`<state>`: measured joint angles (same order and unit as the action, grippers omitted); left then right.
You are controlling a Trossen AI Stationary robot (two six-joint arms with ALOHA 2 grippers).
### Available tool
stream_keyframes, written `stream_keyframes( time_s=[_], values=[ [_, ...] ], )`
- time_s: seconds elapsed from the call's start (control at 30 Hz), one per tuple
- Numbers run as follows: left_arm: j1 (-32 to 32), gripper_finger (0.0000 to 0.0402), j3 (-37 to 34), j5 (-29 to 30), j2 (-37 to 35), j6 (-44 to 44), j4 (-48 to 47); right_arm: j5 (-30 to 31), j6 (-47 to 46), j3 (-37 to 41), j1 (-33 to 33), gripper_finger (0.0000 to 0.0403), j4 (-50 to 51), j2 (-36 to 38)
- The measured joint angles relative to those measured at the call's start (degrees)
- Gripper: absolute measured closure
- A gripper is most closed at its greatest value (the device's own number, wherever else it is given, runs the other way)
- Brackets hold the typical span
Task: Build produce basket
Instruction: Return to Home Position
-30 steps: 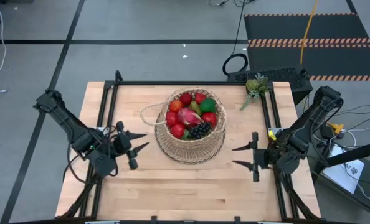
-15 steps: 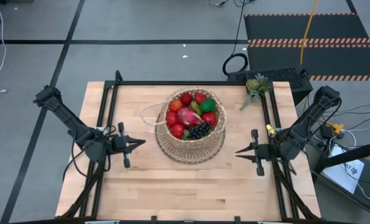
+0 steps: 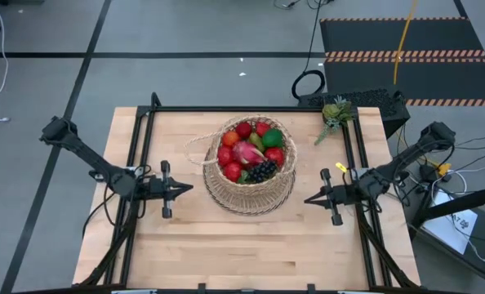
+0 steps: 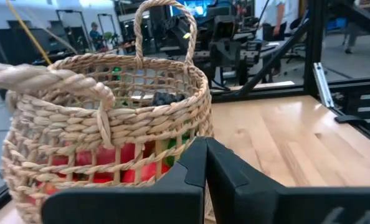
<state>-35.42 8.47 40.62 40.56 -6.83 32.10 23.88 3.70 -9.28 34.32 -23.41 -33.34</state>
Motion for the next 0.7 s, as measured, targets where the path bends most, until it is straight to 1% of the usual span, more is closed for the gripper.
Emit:
stream_keyframes(
  time_s=[0.13, 0.27, 0.4, 0.5, 0.7],
  values=[
    [2.1, 0.0393, -2.4, -4.2, 0.0, -0.2, 3.7, -4.7, 0.0, 1.4, -3.3, 0.0402, -0.6, 0.0],
    [3.4, 0.0399, -4.1, -7.7, 0.0, -0.5, 5.6, -7.5, 0.0, 2.9, -5.5, 0.0402, -1.0, 0.0],
    [4.1, 0.0393, -5.9, -8.9, 0.0, -0.5, 7.5, -7.7, 0.1, 5.5, -6.7, 0.0402, -5.0, 0.0],
    [4.3, 0.0398, -7.1, -10.0, -0.2, -0.5, 9.1, -8.6, 0.3, 6.8, -7.3, 0.0402, -7.5, 0.0],
    [4.3, 0.0393, -7.9, -10.8, -0.6, -0.4, 8.4, -10.7, 0.7, 7.1, -8.1, 0.0403, -6.1, 0.5]
  ],
)
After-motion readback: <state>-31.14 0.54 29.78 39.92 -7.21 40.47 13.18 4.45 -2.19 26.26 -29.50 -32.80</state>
